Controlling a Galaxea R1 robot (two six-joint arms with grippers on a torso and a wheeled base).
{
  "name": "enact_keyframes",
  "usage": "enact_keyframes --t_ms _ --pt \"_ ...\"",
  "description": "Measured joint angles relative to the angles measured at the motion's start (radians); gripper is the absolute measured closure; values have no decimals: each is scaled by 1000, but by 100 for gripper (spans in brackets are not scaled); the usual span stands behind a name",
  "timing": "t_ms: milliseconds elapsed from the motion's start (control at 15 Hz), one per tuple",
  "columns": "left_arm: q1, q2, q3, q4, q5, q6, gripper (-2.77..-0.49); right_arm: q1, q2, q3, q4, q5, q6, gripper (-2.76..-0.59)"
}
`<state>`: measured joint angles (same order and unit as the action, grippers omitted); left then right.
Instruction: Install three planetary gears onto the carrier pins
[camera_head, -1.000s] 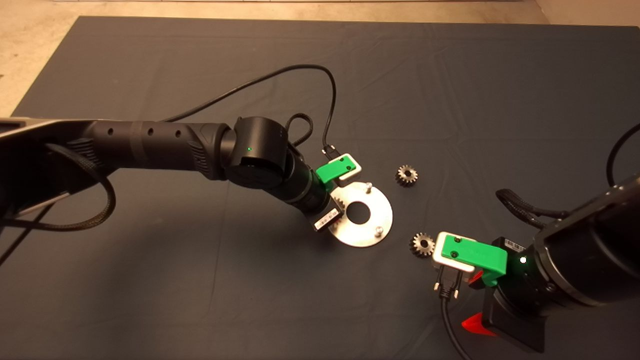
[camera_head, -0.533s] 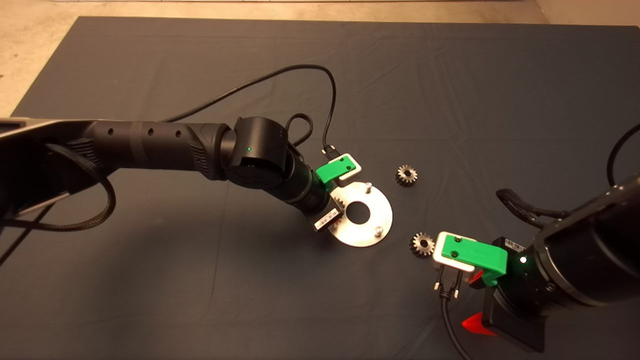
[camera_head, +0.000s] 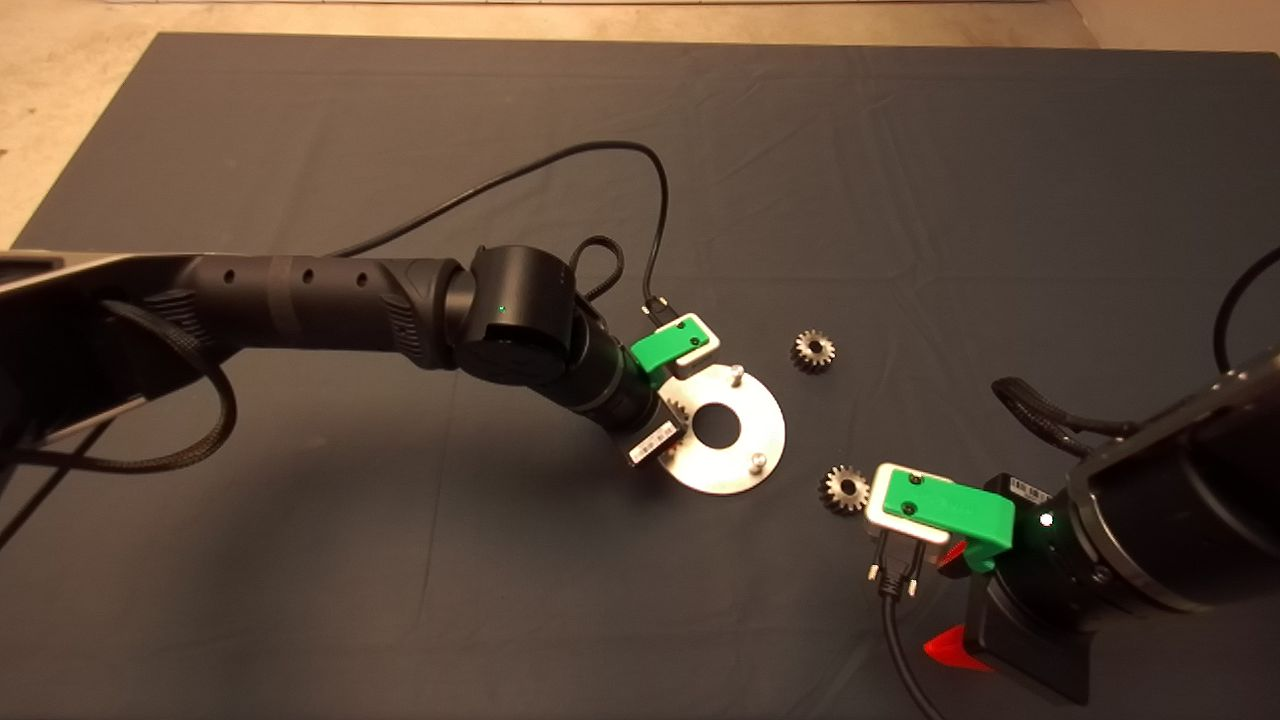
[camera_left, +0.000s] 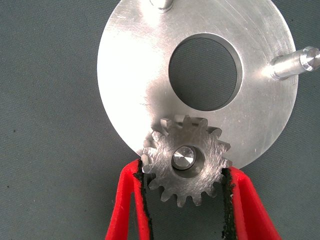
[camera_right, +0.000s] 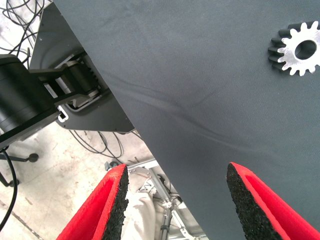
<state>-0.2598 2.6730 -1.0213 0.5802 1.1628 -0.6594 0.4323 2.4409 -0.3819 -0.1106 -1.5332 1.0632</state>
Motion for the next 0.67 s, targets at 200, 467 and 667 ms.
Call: enact_keyframes --t_ms 200,467,667 --pt "0 -1 0 0 -1 1 -52 0 0 0 0 0 0 -144" --pt "0 -3 0 0 -4 2 -52 0 0 0 0 0 0 -144" --pt "0 -3 0 0 -4 2 -59 0 0 0 0 0 0 -144"
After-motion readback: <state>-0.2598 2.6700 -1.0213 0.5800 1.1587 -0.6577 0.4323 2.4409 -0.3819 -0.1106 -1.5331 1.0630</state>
